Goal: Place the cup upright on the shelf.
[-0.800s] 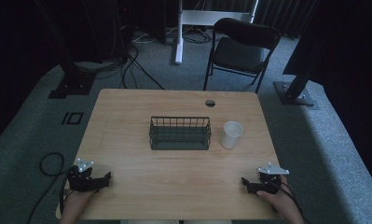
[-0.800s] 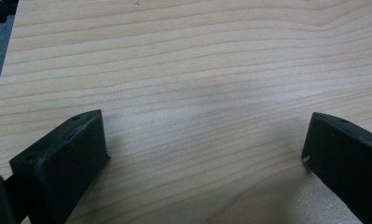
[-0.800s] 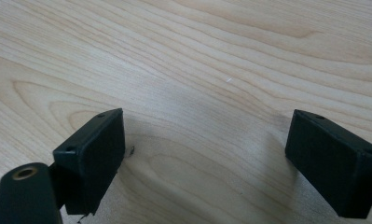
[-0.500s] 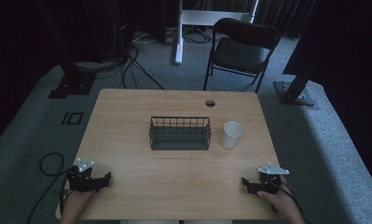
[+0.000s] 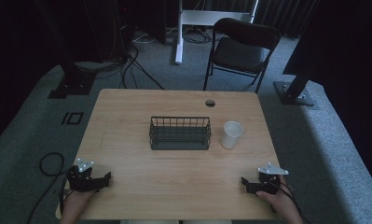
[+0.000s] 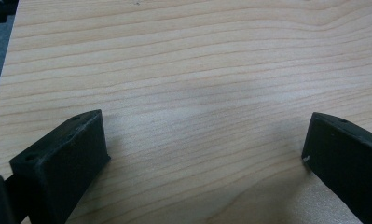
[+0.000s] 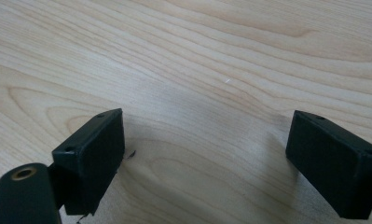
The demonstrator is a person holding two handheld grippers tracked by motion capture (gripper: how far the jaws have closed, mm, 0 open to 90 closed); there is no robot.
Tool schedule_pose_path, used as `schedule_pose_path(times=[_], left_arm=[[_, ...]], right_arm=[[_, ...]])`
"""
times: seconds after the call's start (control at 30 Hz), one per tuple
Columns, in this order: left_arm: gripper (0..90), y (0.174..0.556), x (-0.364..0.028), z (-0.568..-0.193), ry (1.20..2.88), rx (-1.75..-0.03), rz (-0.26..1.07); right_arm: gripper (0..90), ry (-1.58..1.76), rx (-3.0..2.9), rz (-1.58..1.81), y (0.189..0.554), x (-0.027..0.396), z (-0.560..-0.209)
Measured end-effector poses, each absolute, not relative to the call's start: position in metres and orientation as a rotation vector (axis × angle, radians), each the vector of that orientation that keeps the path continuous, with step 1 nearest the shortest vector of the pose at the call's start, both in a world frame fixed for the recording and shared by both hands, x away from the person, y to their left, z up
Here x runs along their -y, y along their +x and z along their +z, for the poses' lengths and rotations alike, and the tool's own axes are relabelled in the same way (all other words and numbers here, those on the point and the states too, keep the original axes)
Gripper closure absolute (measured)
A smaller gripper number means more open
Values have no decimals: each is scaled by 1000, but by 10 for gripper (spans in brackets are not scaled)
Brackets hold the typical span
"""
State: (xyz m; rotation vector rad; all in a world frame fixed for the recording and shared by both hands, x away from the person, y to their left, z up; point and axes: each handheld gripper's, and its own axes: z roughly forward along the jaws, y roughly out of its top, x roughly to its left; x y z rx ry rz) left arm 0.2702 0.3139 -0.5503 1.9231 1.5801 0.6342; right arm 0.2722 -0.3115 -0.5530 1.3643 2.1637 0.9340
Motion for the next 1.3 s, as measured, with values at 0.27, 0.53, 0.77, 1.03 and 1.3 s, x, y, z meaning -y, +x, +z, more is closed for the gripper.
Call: schedule_pose_path(times=[0.27, 0.53, 0.77, 1.03, 1.3], left_arm=[[1, 270, -314, -550, 1923, -1580, 634], [1, 270, -314, -550, 1923, -1580, 634], [2, 270, -314, -550, 1923, -1580, 634], [1, 270, -314, -550, 1923, -1580, 634], [1, 270, -314, -550, 1923, -1580, 634]], right_arm=[[114, 1358, -2148, 934, 276, 305, -552], [115, 1353, -2140, 977, 287, 298, -546], [124, 1350, -2116, 1002, 301, 291, -537], [124, 1344, -2086, 1033, 315, 283, -531], [124, 1360, -2040, 1064, 328, 276, -527]])
